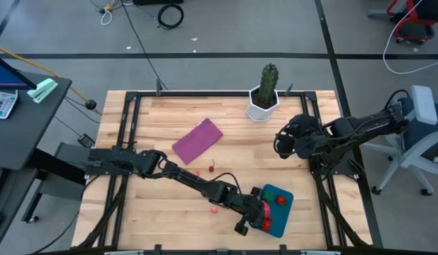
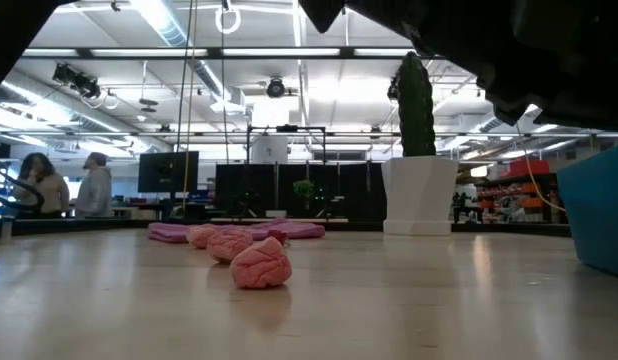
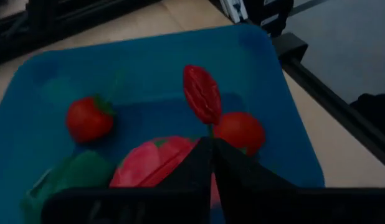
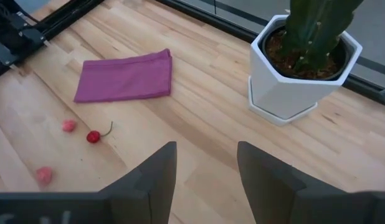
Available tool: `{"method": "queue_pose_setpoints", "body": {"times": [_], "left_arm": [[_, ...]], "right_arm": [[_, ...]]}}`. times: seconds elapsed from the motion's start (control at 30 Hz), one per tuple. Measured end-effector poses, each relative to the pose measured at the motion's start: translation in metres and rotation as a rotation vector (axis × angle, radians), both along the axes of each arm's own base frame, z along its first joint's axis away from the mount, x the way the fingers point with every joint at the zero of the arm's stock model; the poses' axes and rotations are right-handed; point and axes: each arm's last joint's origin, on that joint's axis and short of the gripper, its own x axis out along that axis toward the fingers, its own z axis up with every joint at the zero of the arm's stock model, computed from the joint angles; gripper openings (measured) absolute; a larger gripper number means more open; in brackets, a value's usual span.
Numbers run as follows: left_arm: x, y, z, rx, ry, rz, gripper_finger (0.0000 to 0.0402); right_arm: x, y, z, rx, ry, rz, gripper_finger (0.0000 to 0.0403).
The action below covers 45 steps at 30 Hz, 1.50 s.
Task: Pick and placing Produce into tupperware
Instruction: Put the cherry into the blue bin
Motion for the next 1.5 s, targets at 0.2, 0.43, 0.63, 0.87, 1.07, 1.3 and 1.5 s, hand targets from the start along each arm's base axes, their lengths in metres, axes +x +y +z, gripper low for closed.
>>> {"method": "queue_pose_setpoints", "body": {"times": [0.2, 0.43, 0.63, 0.87, 1.07, 1.3, 1.5], "left_arm": [[0.0, 0.0, 0.0, 0.002, 0.0, -0.002, 0.0046], [0.0, 0.001, 0.0, 0.047, -0.006, 0.003, 0.0101], [-0.014, 0.017, 0.049, 0.14, 0.0, 0.05, 0.0133], [-0.041, 0.073, 0.117, 0.219, 0.088, 0.116, 0.0141], [-0.112, 0.135, 0.194, 0.165, 0.293, 0.331, 0.0125], [-0.209, 0.173, 0.263, 0.103, 0.378, 0.462, 0.0085], [-0.288, 0.193, 0.29, 0.002, 0.485, 0.679, 0.0079]], "right_arm": [[0.0, 0.0, 0.0, 0.002, -0.003, -0.002, 0.0177], [0.0, 0.0, 0.0, 0.003, -0.002, -0.001, 0.0177], [0.001, 0.0, 0.0, 0.012, -0.006, 0.002, 0.0177], [0.006, 0.005, -0.001, 0.094, 0.011, 0.099, 0.0177], [0.023, 0.025, -0.003, 0.116, -0.036, 0.202, 0.0177], [0.071, 0.068, -0.018, 0.031, -0.092, 0.454, 0.0177], [0.112, 0.093, -0.059, -0.118, 0.046, 0.649, 0.0177]]}}
